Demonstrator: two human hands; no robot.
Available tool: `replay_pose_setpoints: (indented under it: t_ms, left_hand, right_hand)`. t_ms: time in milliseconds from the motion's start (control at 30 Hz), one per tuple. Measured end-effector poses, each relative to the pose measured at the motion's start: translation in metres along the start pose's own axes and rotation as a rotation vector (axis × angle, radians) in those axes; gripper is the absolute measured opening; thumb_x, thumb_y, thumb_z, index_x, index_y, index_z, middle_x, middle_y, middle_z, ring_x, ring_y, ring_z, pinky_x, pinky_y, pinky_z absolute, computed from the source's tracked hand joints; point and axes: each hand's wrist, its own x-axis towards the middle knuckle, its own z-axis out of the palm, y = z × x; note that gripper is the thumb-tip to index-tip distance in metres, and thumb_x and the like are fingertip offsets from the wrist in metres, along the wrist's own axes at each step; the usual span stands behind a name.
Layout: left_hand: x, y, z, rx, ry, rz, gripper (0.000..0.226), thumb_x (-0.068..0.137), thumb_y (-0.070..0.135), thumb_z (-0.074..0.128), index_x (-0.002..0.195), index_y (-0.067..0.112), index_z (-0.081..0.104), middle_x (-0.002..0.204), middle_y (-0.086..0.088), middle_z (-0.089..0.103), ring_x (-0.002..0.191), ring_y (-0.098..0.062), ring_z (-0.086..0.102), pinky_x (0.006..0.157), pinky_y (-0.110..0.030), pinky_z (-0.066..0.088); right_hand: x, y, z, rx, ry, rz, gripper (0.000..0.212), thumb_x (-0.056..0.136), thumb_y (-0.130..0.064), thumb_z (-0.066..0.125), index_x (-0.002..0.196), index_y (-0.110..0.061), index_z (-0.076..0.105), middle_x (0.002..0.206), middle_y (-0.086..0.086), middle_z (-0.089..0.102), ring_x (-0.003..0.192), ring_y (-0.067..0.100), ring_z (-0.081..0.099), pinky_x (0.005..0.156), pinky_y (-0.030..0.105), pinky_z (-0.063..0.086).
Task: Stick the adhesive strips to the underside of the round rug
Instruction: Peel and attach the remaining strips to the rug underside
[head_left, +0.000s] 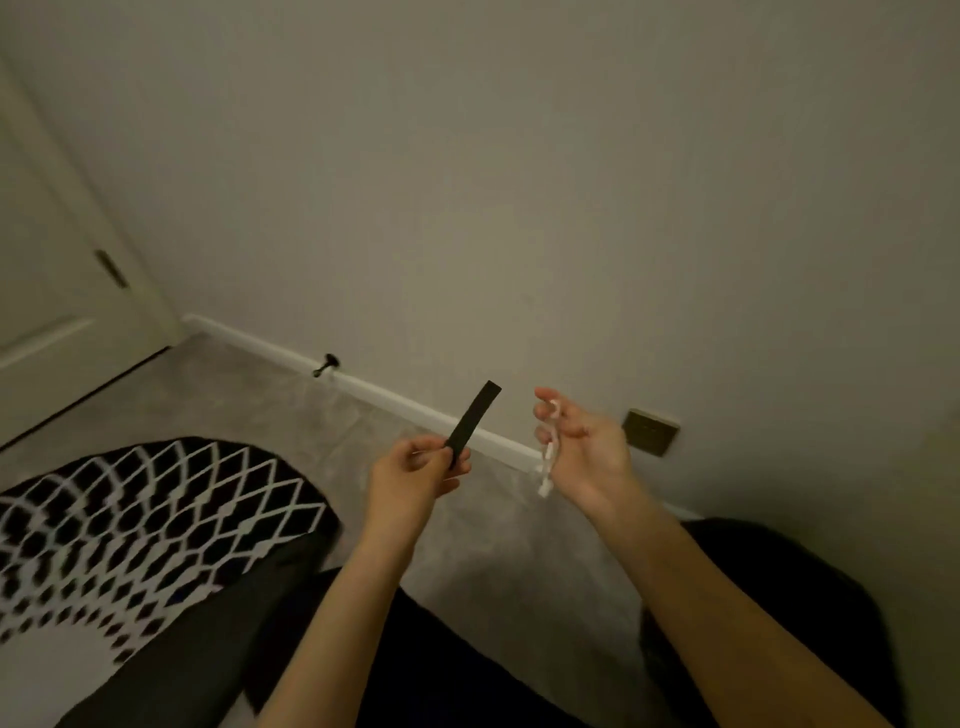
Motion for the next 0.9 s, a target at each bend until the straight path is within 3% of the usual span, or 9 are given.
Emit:
replay_pose_setpoints:
  t_ms: [133, 333, 433, 500, 533, 600, 700, 833, 900]
  left_hand:
    - [0.007, -0.006, 0.06, 0.123, -0.194, 0.043, 0.011, 0.092, 0.009, 0.056, 0.102, 0.005, 0.061, 0.087, -0.01, 0.072, 0.08, -0.015, 0.071, 0.066, -0.02, 0.056]
    - [0.001, -0.033, 0.131, 0.266, -0.399, 0.012, 0.007, 0.092, 0.006, 0.056, 0.092, 0.011, 0.061, 0.088, -0.009, 0.07, 0.08, -0.014, 0.07, 0.07, -0.023, 0.057]
    - [-0.007, -0.049, 0.151, 0.291, -0.457, -0.029, 0.01, 0.09, 0.003, 0.057, 0.087, 0.01, 0.063, 0.085, -0.008, 0.067, 0.078, -0.017, 0.069, 0.073, -0.026, 0.058]
    - [-0.011, -0.055, 0.155, 0.296, -0.464, -0.053, 0.012, 0.09, 0.002, 0.057, 0.084, 0.011, 0.062, 0.082, -0.007, 0.065, 0.075, -0.018, 0.068, 0.07, -0.024, 0.058]
    - [-0.011, -0.057, 0.157, 0.301, -0.468, -0.057, 0.013, 0.09, 0.002, 0.057, 0.084, 0.012, 0.062, 0.082, -0.006, 0.064, 0.075, -0.017, 0.067, 0.068, -0.023, 0.057]
    - [-0.01, -0.059, 0.155, 0.328, -0.459, -0.039, 0.013, 0.09, 0.003, 0.058, 0.084, 0.014, 0.062, 0.082, -0.005, 0.064, 0.075, -0.015, 0.066, 0.066, -0.022, 0.056]
    - [-0.007, -0.059, 0.148, 0.36, -0.431, -0.012, 0.01, 0.09, 0.008, 0.059, 0.087, 0.016, 0.063, 0.083, -0.001, 0.065, 0.074, -0.012, 0.065, 0.062, -0.02, 0.055]
    - [0.001, -0.047, 0.117, 0.295, -0.35, -0.011, 0.013, 0.09, 0.009, 0.06, 0.103, 0.013, 0.061, 0.086, -0.005, 0.066, 0.071, -0.016, 0.068, 0.061, -0.022, 0.056]
    - [0.006, -0.038, 0.096, 0.242, -0.283, -0.019, 0.017, 0.089, 0.008, 0.061, 0.106, 0.01, 0.059, 0.087, -0.008, 0.066, 0.07, -0.017, 0.068, 0.061, -0.023, 0.057]
  right_hand:
    - [-0.011, -0.009, -0.097, -0.47, 0.337, -0.119, 0.025, 0.097, -0.006, 0.041, 0.107, -0.023, 0.056, 0.105, -0.002, 0.058, 0.094, 0.014, 0.052, 0.086, 0.034, 0.044]
    - [-0.036, -0.002, -0.189, -0.418, 0.835, -0.071, 0.011, 0.09, -0.017, 0.063, 0.099, -0.012, 0.062, 0.094, 0.011, 0.065, 0.076, 0.023, 0.061, 0.065, 0.036, 0.052]
    - [-0.046, 0.001, -0.215, -0.485, 1.005, -0.099, 0.017, 0.088, -0.026, 0.065, 0.074, -0.018, 0.062, 0.091, 0.012, 0.068, 0.075, 0.024, 0.061, 0.073, 0.037, 0.054]
    - [-0.052, 0.003, -0.229, -0.526, 1.075, -0.132, 0.014, 0.088, -0.027, 0.065, 0.076, -0.019, 0.062, 0.099, 0.013, 0.067, 0.078, 0.025, 0.059, 0.08, 0.039, 0.052]
    - [-0.054, 0.006, -0.239, -0.552, 1.079, -0.101, 0.013, 0.087, -0.03, 0.064, 0.09, -0.018, 0.064, 0.108, 0.014, 0.065, 0.086, 0.027, 0.059, 0.084, 0.04, 0.051]
    - [-0.051, 0.018, -0.267, -0.653, 1.004, 0.092, 0.06, 0.082, -0.054, 0.058, 0.131, -0.02, 0.051, 0.129, 0.011, 0.055, 0.108, 0.034, 0.055, 0.095, 0.045, 0.045]
    - [-0.032, 0.038, -0.315, -0.798, 0.988, 0.271, 0.093, 0.07, -0.076, 0.039, 0.146, -0.024, 0.029, 0.141, 0.011, 0.046, 0.121, 0.038, 0.046, 0.103, 0.056, 0.035]
    - [-0.019, 0.021, -0.22, -0.715, 0.82, 0.054, 0.048, 0.094, -0.043, 0.047, 0.135, -0.018, 0.046, 0.138, 0.01, 0.046, 0.123, 0.034, 0.046, 0.103, 0.049, 0.038]
    - [-0.008, 0.017, -0.168, -0.647, 0.64, -0.058, 0.021, 0.096, -0.029, 0.048, 0.107, -0.018, 0.061, 0.12, 0.011, 0.058, 0.11, 0.03, 0.055, 0.093, 0.045, 0.046]
